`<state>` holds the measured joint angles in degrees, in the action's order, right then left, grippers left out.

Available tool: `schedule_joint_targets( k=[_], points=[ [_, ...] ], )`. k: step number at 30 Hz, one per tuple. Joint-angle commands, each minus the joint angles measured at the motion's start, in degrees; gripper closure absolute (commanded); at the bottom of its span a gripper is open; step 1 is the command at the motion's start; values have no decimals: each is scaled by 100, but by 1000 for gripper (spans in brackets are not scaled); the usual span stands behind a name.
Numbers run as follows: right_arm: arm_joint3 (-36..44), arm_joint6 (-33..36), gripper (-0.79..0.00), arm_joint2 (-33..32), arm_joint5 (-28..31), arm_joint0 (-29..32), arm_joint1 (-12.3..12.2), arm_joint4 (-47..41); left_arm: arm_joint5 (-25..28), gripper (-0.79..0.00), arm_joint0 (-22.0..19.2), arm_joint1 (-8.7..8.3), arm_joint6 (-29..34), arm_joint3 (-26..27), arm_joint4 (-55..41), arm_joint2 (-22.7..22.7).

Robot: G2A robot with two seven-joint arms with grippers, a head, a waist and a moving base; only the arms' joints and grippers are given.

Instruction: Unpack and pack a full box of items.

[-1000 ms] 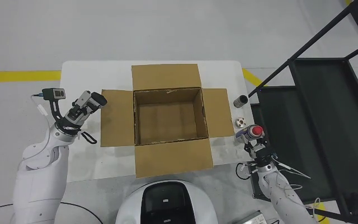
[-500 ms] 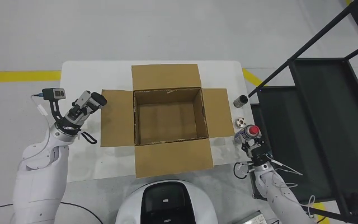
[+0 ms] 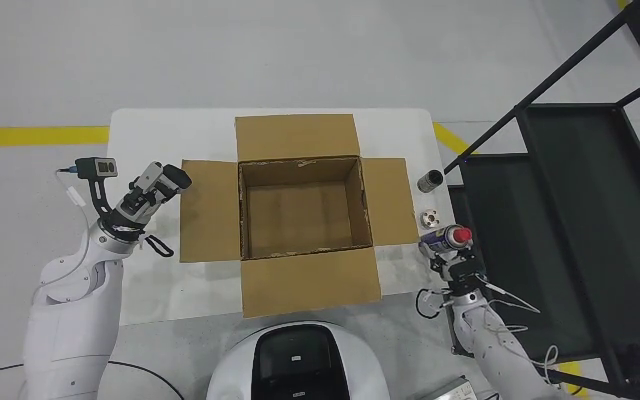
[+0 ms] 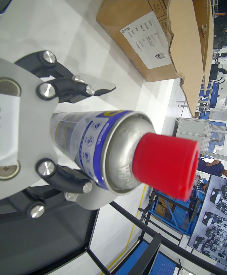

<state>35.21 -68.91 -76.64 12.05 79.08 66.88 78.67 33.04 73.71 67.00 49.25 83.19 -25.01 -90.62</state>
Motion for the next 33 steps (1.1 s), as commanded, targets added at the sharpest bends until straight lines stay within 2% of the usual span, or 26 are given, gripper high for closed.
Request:
schedule_joint_targets(
  k=[1, 5, 12, 17, 26, 33],
  points=[
    [6, -152, -785, -21, 24, 53, -8, -6, 0, -785, 0, 0, 0, 0, 0, 0],
    [82, -515, -785, -112, 83, 257, -48, -18, 0, -785, 0, 0, 0, 0, 0, 0],
    [271, -712, -785, -235, 171, 685, -116, 32, 0, -785, 0, 0, 0, 0, 0, 0],
    [283, -372, -785, -219, 199, 691, -92, -75, 0, -785, 0, 0, 0, 0, 0, 0],
    [185, 278, -785, -204, 275, 352, -42, -270, 0, -785, 0, 0, 0, 0, 0, 0],
    [-41, 464, -785, -192, 422, 102, -41, -228, 0, -785, 0, 0, 0, 0, 0, 0]
  ],
)
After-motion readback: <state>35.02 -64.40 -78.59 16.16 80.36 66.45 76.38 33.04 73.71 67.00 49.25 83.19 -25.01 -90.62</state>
